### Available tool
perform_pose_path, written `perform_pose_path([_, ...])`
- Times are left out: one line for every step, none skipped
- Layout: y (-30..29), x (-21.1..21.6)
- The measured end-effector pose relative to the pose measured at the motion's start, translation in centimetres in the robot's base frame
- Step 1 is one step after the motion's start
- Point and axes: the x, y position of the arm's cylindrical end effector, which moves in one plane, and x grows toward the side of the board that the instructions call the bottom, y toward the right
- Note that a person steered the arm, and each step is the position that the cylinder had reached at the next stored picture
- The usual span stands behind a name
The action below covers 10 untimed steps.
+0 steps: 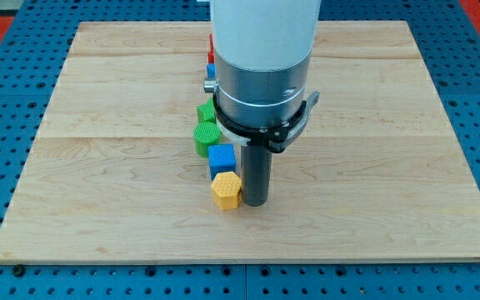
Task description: Move your arm to the right center of the board
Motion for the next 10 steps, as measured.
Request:
perform_pose_path([0.4,0.3])
perform_pose_path([-0.4,0.4])
perform_pose_path([1.1,2.9])
perform_pose_path([7.2,0.8])
perform_pose_path([13.9,-5.5])
perform_pose_path([18.6,-10.2])
perform_pose_path([21.1,-13.7])
perform_pose_path([22.8,-14.3])
perform_pose_path([24.1,-14.4])
perform_pose_path([25.7,-14.6])
